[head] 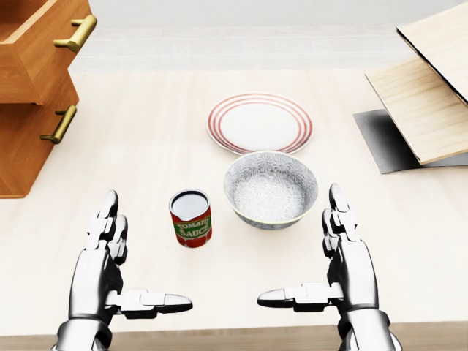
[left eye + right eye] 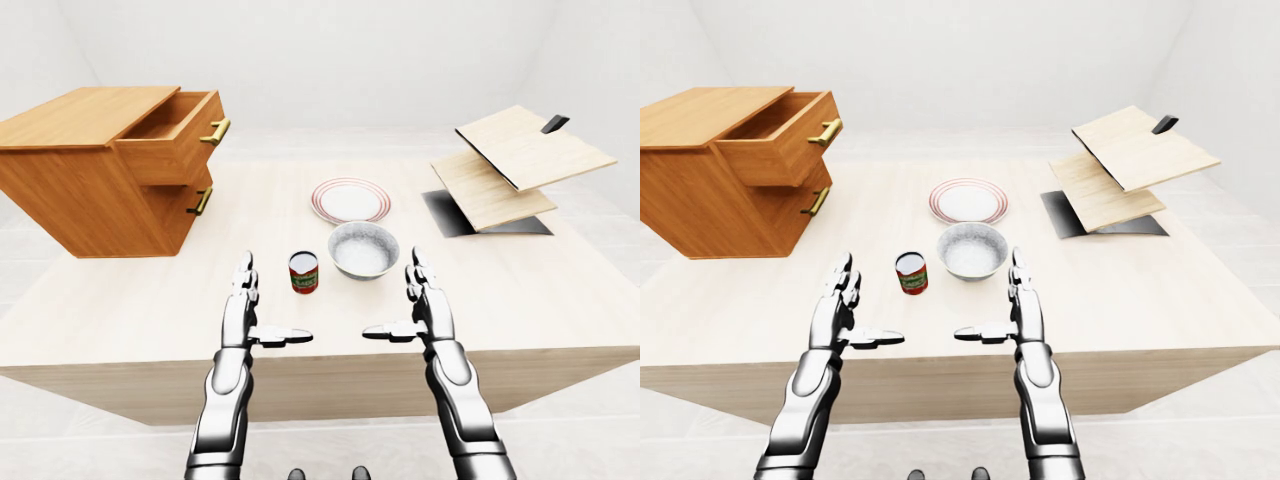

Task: Close the top drawer of the cabinet.

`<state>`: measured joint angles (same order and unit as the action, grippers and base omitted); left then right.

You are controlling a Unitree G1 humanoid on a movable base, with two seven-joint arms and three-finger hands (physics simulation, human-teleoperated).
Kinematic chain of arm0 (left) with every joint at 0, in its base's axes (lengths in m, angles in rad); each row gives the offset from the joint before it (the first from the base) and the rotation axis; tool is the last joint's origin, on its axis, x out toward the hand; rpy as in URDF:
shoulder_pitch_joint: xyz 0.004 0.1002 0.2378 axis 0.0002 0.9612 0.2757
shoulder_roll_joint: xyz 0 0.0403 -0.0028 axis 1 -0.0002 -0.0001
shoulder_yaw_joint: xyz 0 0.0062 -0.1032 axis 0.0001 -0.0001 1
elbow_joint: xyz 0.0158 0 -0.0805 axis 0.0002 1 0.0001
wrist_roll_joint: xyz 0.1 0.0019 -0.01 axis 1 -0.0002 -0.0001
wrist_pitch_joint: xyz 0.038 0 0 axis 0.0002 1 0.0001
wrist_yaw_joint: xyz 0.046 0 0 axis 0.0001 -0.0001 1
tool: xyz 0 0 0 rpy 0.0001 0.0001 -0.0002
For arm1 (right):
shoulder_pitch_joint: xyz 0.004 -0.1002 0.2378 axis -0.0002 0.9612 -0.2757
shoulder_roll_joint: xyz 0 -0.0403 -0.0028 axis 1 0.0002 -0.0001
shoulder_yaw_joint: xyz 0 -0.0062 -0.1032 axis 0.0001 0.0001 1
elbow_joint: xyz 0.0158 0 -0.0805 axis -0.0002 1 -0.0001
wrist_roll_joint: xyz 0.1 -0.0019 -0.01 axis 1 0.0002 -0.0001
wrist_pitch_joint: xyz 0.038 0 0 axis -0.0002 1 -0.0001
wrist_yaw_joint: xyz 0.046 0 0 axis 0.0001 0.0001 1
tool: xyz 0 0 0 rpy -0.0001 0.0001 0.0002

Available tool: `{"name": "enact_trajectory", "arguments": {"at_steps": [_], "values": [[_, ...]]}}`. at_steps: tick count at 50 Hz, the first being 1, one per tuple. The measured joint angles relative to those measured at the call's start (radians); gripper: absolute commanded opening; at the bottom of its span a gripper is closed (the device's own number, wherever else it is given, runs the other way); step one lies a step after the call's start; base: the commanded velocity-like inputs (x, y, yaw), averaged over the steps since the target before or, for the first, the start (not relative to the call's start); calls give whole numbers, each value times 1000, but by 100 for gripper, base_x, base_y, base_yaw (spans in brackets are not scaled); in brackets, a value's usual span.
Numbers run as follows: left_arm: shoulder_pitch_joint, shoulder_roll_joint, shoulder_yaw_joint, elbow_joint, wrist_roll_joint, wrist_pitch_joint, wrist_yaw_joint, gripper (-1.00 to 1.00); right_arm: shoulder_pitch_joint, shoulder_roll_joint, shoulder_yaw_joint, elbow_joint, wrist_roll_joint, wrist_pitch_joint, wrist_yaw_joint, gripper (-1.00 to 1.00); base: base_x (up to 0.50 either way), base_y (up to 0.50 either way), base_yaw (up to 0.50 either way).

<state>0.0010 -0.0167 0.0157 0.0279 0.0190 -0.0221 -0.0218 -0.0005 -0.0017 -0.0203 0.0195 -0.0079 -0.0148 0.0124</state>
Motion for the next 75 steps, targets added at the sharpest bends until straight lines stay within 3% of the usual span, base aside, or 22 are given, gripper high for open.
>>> {"name": "enact_trajectory", "arguments": {"at_steps": [6, 9, 12, 15, 16, 27, 42, 59, 75], "values": [[-1, 8, 14, -13, -10, 7, -20, 100, 4, -4, -8, -12, 1, 12, 12, 100, 0, 0, 0], [2, 12, 17, -26, -15, 17, -23, 100, 10, -4, -14, -36, 8, 36, 9, 100, 0, 0, 0], [2, 18, 18, -61, -19, 45, -23, 100, 16, -7, -22, -66, 15, 66, 7, 100, 0, 0, 0], [-14, 24, 25, -119, -28, 103, -20, 100, 25, -14, -27, -117, 18, 102, 6, 100, 0, 0, 0], [-21, 27, 28, -139, -32, 109, -18, 100, 27, -17, -28, -140, 19, 102, 7, 100, 0, 0, 0], [-124, 61, 61, -404, -74, 109, -4, 100, 32, -35, -77, -371, 34, 102, 23, 100, 0, 0, 0], [-194, 74, 92, -584, -135, 109, 43, 100, -60, -69, -130, -645, 59, 102, 27, 100, 0, 0, 0], [-212, 88, 110, -665, -167, 109, 76, 100, -141, -101, -165, -776, 64, 102, 28, 100, 0, 0, 0], [-207, 96, 123, -711, -179, 109, 98, 100, -143, -107, -189, -811, 68, 102, 39, 100, 0, 0, 0]]}}
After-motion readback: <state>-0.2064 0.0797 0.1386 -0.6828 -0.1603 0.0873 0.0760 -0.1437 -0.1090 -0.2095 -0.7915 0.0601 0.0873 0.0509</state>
